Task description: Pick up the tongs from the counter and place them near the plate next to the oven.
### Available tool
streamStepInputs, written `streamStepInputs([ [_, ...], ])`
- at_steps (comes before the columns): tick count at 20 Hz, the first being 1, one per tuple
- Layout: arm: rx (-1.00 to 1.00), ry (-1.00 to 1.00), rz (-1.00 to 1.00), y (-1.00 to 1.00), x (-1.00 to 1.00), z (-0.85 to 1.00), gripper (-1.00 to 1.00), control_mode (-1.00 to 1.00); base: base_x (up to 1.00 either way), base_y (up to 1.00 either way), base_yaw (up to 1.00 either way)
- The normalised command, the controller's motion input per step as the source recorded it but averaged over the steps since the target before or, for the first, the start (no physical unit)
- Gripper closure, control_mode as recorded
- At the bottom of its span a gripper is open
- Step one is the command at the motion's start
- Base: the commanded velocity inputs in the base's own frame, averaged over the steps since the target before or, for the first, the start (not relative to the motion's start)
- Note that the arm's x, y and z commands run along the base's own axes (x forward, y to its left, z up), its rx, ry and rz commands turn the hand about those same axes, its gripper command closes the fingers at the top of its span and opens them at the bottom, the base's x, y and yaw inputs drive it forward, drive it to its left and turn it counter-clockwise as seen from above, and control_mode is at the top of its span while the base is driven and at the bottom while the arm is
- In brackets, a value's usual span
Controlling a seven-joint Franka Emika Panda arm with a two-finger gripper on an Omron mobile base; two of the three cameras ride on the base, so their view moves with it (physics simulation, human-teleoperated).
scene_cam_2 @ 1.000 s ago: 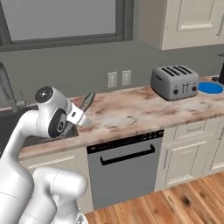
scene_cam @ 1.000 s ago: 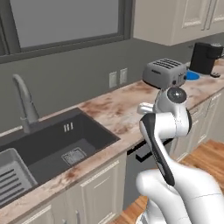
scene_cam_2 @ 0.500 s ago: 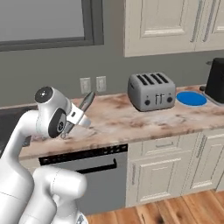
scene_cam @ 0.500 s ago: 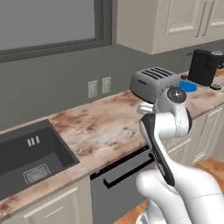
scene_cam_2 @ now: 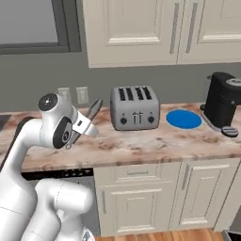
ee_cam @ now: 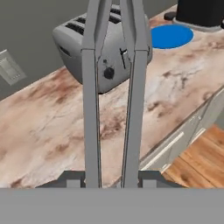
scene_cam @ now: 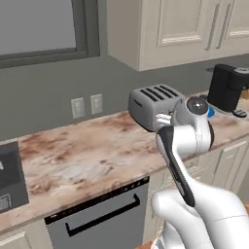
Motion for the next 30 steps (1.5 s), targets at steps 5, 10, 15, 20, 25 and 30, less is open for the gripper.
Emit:
streamStepInputs([
  [5, 0.00, 0.00, 0.00, 0.00, 0.00, 0.00, 1.00, 1.00, 0.73, -0.73, 0.29],
  [10, 0.00, 0.00, 0.00, 0.00, 0.00, 0.00, 1.00, 1.00, 0.75, -0.68, 0.30],
  [15, 0.00, 0.00, 0.00, 0.00, 0.00, 0.00, 1.00, 1.00, 0.66, -0.65, 0.25],
  [20, 0.00, 0.00, 0.00, 0.00, 0.00, 0.00, 1.00, 1.00, 0.45, -0.80, 0.29],
  [25, 0.00, 0.00, 0.00, 0.00, 0.00, 0.00, 1.00, 1.00, 0.09, -0.82, 0.28],
  [30, 0.00, 0.00, 0.00, 0.00, 0.00, 0.00, 1.00, 1.00, 0.01, -0.84, 0.14],
])
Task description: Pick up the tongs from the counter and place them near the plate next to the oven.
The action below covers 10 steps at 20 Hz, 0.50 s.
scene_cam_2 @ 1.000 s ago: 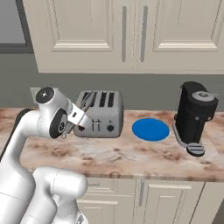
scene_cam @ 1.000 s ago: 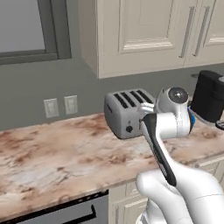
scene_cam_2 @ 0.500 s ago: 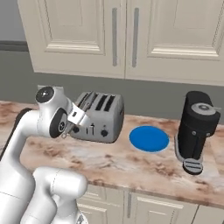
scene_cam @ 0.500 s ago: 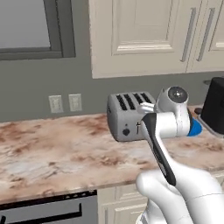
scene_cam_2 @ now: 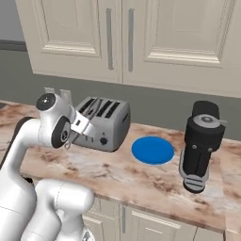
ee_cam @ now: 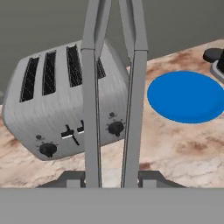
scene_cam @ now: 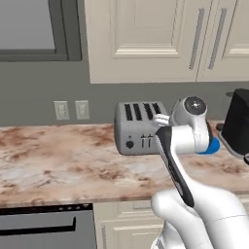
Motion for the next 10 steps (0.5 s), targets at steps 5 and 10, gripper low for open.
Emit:
streamStepInputs([
  [5, 0.02, 0.01, 0.00, -0.14, 0.01, -0.02, 1.00, -1.00, 0.03, -0.59, 0.01],
  [10, 0.15, 0.07, 0.09, -0.86, 0.00, -0.22, 1.00, -1.00, 0.00, 0.00, 0.00],
])
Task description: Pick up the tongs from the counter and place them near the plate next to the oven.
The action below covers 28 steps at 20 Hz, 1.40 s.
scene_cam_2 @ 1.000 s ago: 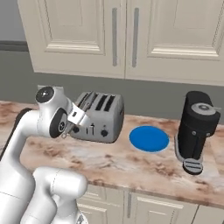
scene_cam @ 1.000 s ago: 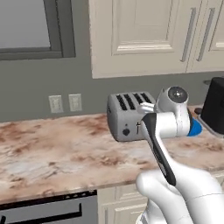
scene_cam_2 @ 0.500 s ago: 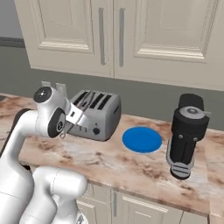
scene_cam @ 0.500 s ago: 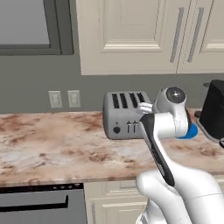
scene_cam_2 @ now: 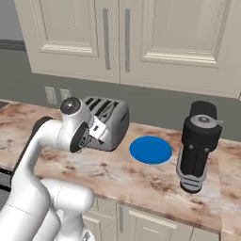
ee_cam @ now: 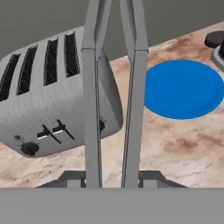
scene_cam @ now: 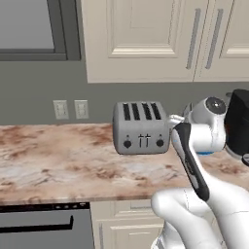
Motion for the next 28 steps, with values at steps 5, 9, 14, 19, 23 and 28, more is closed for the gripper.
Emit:
streamStepInputs([
  [5, 0.09, 0.13, 0.21, -0.77, -0.01, -0.16, 1.00, -1.00, 0.00, 0.00, 0.00],
  [9, 0.01, 0.21, 0.33, -0.54, 0.00, -0.32, 1.00, -1.00, 0.00, 0.00, 0.00],
  [14, -0.01, 0.17, 0.41, -0.38, 0.00, -0.42, 1.00, -1.00, 0.00, 0.00, 0.00],
  [19, -0.13, 0.10, 0.35, -0.10, 0.00, -0.34, 1.00, -1.00, 0.00, 0.00, 0.00],
  [23, -0.26, 0.00, 0.35, -0.16, 0.00, -0.40, 1.00, -1.00, 0.00, 0.00, 0.00],
  [28, -0.19, -0.05, 0.32, -0.21, 0.00, -0.26, 1.00, -1.00, 0.00, 0.00, 0.00],
])
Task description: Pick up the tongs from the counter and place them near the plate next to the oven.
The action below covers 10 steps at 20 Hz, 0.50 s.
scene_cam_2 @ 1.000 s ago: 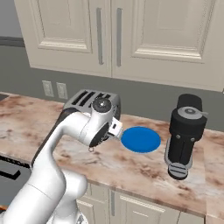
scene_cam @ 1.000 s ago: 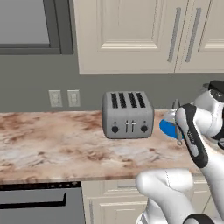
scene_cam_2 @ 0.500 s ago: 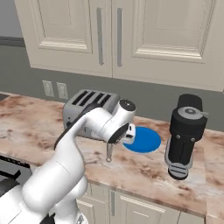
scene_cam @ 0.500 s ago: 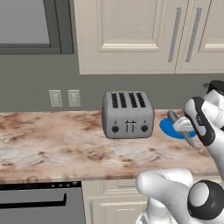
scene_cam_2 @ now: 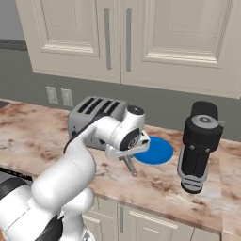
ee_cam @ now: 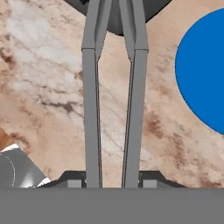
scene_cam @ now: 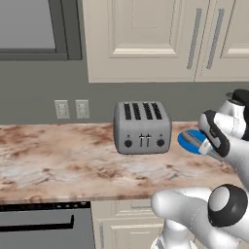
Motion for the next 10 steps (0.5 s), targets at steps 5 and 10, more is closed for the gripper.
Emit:
streamStepInputs([
  [5, -0.02, -0.03, 0.09, -0.12, 0.13, -0.27, 1.00, -1.00, 0.00, 0.00, 0.00],
  [10, -0.01, 0.03, 0.08, -0.19, 0.22, -0.40, 1.00, -1.00, 0.00, 0.00, 0.00],
])
